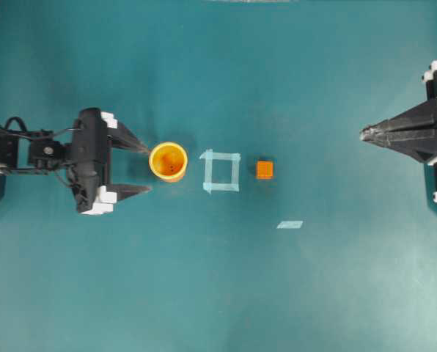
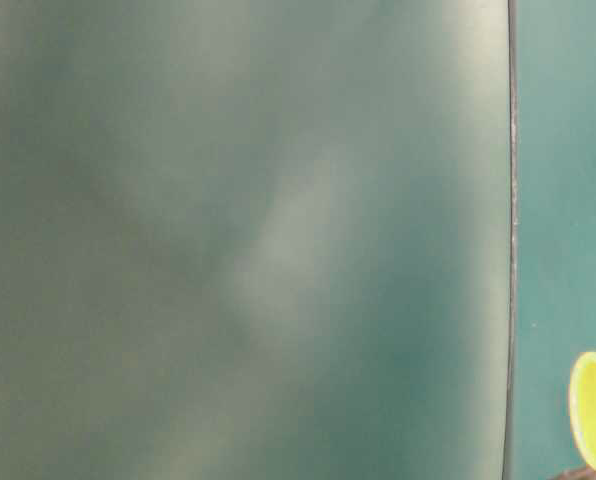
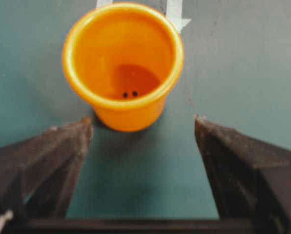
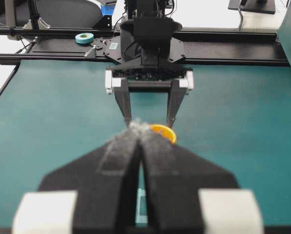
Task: Move the cup to the left with left arm.
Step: 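Close the left gripper around the orange cup's side, then drag the held cup left toward the table's left edge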
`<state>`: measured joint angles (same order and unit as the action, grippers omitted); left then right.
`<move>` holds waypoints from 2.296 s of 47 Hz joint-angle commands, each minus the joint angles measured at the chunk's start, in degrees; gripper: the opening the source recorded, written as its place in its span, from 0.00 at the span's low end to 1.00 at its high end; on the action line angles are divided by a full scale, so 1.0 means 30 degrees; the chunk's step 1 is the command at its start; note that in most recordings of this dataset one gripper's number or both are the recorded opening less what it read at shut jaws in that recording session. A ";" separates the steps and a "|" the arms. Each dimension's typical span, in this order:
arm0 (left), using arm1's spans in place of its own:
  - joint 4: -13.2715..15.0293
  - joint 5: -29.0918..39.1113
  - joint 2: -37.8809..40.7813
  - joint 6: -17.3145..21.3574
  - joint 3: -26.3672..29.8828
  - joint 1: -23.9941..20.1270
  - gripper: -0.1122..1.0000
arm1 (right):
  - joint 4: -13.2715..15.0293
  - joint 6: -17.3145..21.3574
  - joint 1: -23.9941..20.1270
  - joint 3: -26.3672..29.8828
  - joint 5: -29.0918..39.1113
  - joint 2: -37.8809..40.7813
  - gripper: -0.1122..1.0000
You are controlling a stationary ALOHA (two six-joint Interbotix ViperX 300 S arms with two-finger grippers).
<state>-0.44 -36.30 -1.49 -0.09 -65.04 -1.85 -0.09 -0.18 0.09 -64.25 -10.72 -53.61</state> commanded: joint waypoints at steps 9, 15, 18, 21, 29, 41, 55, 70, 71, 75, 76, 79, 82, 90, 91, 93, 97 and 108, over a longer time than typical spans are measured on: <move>-0.0029 -0.0732 0.1641 0.0000 0.1553 -0.0059 0.84 | 0.0000 -0.0029 0.0029 0.0645 -0.0059 0.0000 0.10; -0.0029 -0.1113 0.2607 0.0000 0.2314 -0.0059 0.84 | 0.0000 -0.0029 0.0029 0.0645 -0.0059 0.0000 0.10; 0.0000 -0.1230 0.3047 0.0000 0.2783 -0.0059 0.84 | -0.0029 -0.0029 0.0029 0.0674 -0.0059 0.0000 0.10; -0.0029 -0.1260 0.3428 0.0000 0.3193 -0.0088 0.84 | 0.0000 -0.0029 0.0029 0.0674 -0.0059 0.0000 0.10; -0.0029 -0.1377 0.4102 0.0000 0.4043 -0.0059 0.84 | -0.0029 -0.0029 0.0029 0.0674 -0.0059 0.0000 0.10; -0.0029 -0.1904 0.4189 0.0088 0.4072 -0.0059 0.80 | -0.0029 -0.0029 0.0000 0.0674 0.0117 0.0029 0.10; -0.0146 -0.1963 0.4160 -0.0322 0.4277 -0.0029 0.70 | 0.0000 0.0029 0.0029 0.0674 0.0557 0.0000 0.10; -0.0117 -0.1260 0.3691 -0.0322 0.4014 0.0000 0.70 | -0.0029 0.0029 0.0000 0.0674 0.0557 0.0000 0.10; -0.0117 -0.1230 0.3604 -0.0322 0.3955 -0.0029 0.70 | 0.0000 0.0029 0.0029 0.0674 0.0557 0.0000 0.10; -0.0117 -0.0996 0.3223 -0.0381 0.3779 0.0000 0.70 | -0.0029 0.0029 0.0029 0.0703 0.0557 0.0000 0.10; -0.0117 -0.0967 0.3105 -0.0381 0.3721 0.0000 0.70 | 0.0000 0.0029 0.0029 0.0674 0.0557 0.0000 0.10; -0.0117 -0.0908 0.2813 -0.0381 0.3574 -0.0029 0.70 | 0.0000 0.0029 0.0029 0.0674 0.0557 0.0000 0.10; -0.0117 -0.0850 0.2402 -0.0352 0.3428 0.0000 0.70 | 0.0000 0.0029 0.0029 0.0674 0.0557 0.0000 0.10; -0.0117 -0.0469 0.1758 -0.0352 0.2959 0.0000 0.70 | 0.0000 0.0029 0.0029 0.0703 0.0557 0.0000 0.10; -0.0117 -0.0381 0.1729 -0.0352 0.2871 -0.0029 0.70 | 0.0000 0.0029 0.0029 0.0703 0.0557 0.0000 0.10; -0.0117 -0.0234 0.1582 -0.0352 0.2607 0.0000 0.70 | -0.0029 0.0029 0.0029 0.0703 0.0527 0.0000 0.10; -0.0117 -0.0264 0.1377 -0.0352 0.2080 -0.0029 0.70 | -0.0029 0.0029 0.0000 0.0703 0.0557 0.0000 0.10; -0.0117 -0.0908 0.0645 -0.0352 0.0527 0.0000 0.70 | -0.0029 0.0059 0.0029 0.0732 0.0557 0.0000 0.10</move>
<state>-0.79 -37.71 2.37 -1.23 -62.67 -1.93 -0.09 -0.18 0.09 -64.07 -8.88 -53.70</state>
